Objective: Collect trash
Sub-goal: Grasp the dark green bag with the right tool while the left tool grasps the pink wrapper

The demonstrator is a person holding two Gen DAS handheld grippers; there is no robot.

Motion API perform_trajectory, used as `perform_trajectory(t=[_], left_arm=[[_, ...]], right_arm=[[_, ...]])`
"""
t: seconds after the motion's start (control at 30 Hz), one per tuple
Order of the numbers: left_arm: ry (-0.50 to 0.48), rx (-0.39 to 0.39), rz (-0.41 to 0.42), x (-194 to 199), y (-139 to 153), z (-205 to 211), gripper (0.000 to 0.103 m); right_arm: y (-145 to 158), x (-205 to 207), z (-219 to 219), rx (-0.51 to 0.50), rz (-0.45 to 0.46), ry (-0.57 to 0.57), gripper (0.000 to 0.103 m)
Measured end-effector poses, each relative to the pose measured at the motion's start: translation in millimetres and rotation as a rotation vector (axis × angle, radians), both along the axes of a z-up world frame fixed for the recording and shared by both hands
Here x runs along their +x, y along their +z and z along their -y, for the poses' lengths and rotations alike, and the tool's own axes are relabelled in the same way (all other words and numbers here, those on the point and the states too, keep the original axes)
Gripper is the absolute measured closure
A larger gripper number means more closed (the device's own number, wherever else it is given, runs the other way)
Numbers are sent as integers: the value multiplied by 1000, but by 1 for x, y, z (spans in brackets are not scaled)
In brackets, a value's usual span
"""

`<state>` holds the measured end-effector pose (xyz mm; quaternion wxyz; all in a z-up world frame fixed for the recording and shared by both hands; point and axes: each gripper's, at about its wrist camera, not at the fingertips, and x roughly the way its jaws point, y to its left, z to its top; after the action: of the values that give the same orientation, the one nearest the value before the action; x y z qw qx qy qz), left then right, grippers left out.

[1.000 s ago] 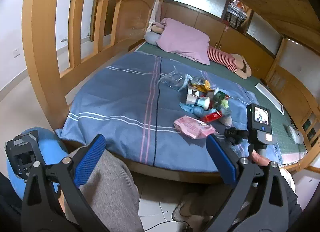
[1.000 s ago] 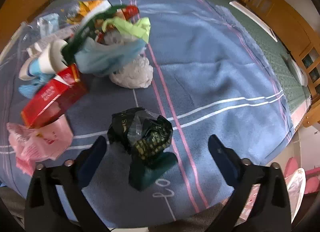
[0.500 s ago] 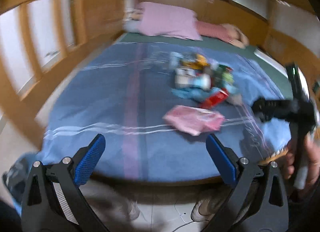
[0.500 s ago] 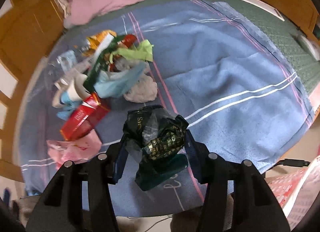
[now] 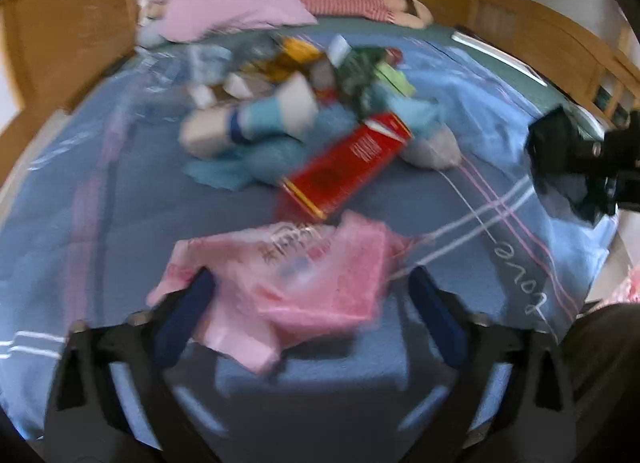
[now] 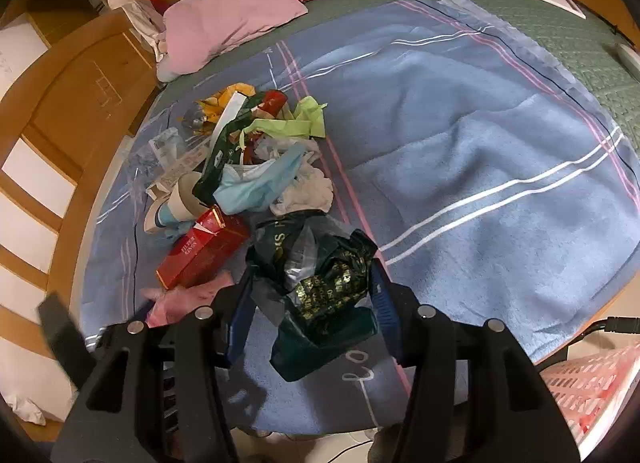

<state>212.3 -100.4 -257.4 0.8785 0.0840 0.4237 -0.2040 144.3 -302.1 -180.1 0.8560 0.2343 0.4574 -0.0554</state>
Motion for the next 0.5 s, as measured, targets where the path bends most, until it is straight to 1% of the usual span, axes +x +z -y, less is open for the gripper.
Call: perform_trajectory(t=[0.03,0.07,0.1,0.13,0.17,0.2,0.33,0.5], left_arm=[[-2,2,6,0,-1,1,44],[-9,4,25,0,0,1,54],[-23,-16,20,0,1,0,63],[-34,-51,5,2,5,-3,70],[-35,-72,2,3,6,-4,72],[-36,-93,1,3,9,-7,78],[-23,-130,16,-4,19,-13,81],[-22,-151,73,-20,44,-22,82]], right_arm=[[0,1,1,0,2,-1,48],[0,1,2,3,5,-4,48],[0,1,2,7,6,-5,48],[0,1,3,12,8,-6,48],[-1,1,3,13,9,-8,48],[-1,1,2,13,10,-7,48],[3,-1,-2,-11,29,0,47],[8,-5,-4,-23,60,-3,47]])
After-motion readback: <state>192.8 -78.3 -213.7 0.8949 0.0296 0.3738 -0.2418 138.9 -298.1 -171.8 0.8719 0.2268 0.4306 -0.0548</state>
